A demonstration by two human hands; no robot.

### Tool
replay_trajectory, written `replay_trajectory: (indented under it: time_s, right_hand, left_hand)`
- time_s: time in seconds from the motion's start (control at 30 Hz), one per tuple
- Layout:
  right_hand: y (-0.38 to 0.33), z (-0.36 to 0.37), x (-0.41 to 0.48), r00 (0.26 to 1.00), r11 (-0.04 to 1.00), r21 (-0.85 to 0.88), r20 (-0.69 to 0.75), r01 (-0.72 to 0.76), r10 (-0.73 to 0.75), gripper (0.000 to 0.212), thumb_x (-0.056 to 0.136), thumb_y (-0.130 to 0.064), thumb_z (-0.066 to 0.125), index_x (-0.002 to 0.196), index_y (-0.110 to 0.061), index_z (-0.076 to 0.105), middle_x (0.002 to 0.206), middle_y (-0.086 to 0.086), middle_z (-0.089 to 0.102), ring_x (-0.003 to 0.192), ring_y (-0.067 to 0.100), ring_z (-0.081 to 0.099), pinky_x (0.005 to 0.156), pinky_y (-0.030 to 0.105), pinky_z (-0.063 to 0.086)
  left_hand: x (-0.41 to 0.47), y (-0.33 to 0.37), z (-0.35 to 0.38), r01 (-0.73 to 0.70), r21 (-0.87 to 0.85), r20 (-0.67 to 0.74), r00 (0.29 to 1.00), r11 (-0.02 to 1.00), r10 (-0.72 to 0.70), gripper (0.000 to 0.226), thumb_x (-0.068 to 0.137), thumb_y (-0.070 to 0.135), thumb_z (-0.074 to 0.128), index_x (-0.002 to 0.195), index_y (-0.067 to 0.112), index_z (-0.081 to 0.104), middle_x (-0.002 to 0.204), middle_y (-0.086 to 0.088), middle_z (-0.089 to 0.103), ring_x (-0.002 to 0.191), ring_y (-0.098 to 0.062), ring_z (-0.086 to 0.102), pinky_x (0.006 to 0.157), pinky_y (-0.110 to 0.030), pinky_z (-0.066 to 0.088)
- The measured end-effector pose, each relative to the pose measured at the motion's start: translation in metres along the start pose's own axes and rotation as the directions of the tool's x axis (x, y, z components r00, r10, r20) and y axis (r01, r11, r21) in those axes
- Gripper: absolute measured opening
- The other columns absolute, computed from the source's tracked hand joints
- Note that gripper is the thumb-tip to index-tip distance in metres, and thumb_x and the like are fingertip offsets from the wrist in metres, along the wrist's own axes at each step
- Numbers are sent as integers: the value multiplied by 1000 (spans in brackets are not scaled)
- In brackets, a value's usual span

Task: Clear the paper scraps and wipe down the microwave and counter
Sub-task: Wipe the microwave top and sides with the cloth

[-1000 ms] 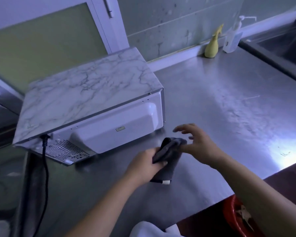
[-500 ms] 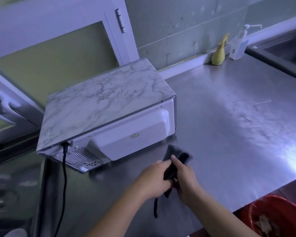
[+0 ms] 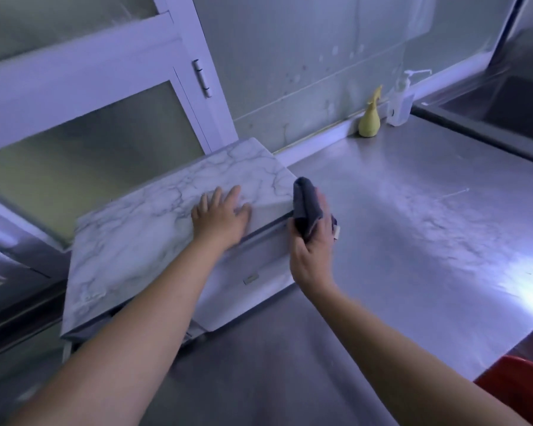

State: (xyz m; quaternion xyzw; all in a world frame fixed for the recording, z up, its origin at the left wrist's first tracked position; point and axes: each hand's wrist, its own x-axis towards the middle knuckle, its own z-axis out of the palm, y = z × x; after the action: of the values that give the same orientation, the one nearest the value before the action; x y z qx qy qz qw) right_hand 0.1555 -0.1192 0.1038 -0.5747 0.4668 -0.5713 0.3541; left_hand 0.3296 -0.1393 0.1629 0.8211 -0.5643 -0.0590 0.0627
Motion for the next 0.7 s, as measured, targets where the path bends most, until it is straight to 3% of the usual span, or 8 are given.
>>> replay_trajectory:
  time_s: [0.13, 0.23, 0.3, 0.4, 0.47, 0.53, 0.6, 0.7]
  right_hand:
    - [22, 24, -3, 996, 997, -65, 81, -35, 40, 84, 90, -22, 44, 145, -68, 0, 163, -21, -4, 153, 6, -6, 123, 35, -2]
    - [35, 24, 5, 997, 991, 114, -48, 71, -66, 71, 90, -15, 46, 157, -32, 28, 159, 2, 31, 148, 26, 21, 123, 43, 16]
    - [44, 26, 2, 993, 973, 199, -41, 116, -110, 68, 90, -14, 44, 151, -44, 34, 142, -4, 36, 133, 17, 32, 115, 20, 23]
    - [70, 31, -11, 974, 930, 292, 77, -224, 211, 65, 92, -51, 46, 153, -42, 27, 152, -12, 34, 143, 5, 28, 121, 28, 22]
    - [96, 27, -19, 833, 760, 346, 170, -551, 526, 83, 81, -75, 54, 150, -34, 34, 157, -4, 35, 146, 15, 33, 122, 46, 27]
    - [120, 21, -26, 640, 539, 370, 251, -757, 726, 68, 86, -71, 55, 140, -33, 44, 145, 3, 52, 131, 24, 52, 106, 48, 46]
    - [140, 19, -31, 523, 402, 387, 287, -830, 803, 59, 94, -60, 54, 141, -25, 49, 126, -4, 63, 108, 12, 61, 83, 31, 51]
    - [150, 24, -30, 467, 331, 416, 284, -847, 838, 51, 94, -57, 57, 131, -22, 58, 104, -7, 67, 90, 7, 62, 71, 24, 47]
  left_hand:
    - [3, -6, 14, 11, 43, 31, 999, 999, -13, 58, 98, 63, 12, 154, 48, 8, 168, 0, 2, 154, -29, 2, 122, -50, 0]
    - [4, -5, 14, 1, 77, 27, 1000, 997, -3, 58, 98, 61, 11, 155, 49, 5, 168, 0, -1, 154, -29, 0, 122, -49, -2]
    - [4, -5, 14, 3, 88, 22, 1000, 996, -5, 58, 99, 59, 12, 155, 48, 4, 169, 0, -1, 154, -29, 0, 122, -49, -2]
    - [5, -7, 13, 7, 92, 1, 1000, 996, -7, 57, 99, 57, 13, 155, 47, 5, 168, 0, 0, 154, -29, 1, 122, -50, -1]
    - [8, -6, 13, 4, 95, -9, 1000, 995, -3, 57, 99, 57, 13, 155, 47, 6, 168, 0, 2, 154, -29, 1, 122, -50, 0]
    - [7, -5, 15, 9, 104, -22, 1000, 995, -6, 56, 99, 56, 14, 155, 47, 7, 168, -1, 4, 153, -29, 2, 122, -50, 1]
    - [6, -5, 17, 10, 102, -40, 999, 995, -6, 56, 100, 56, 15, 154, 47, 9, 168, -1, 5, 153, -29, 3, 122, -50, 2]
    - [10, -5, 19, 6, 95, -60, 998, 995, 0, 54, 99, 56, 16, 153, 48, 11, 168, 0, 7, 153, -28, 5, 121, -51, 3]
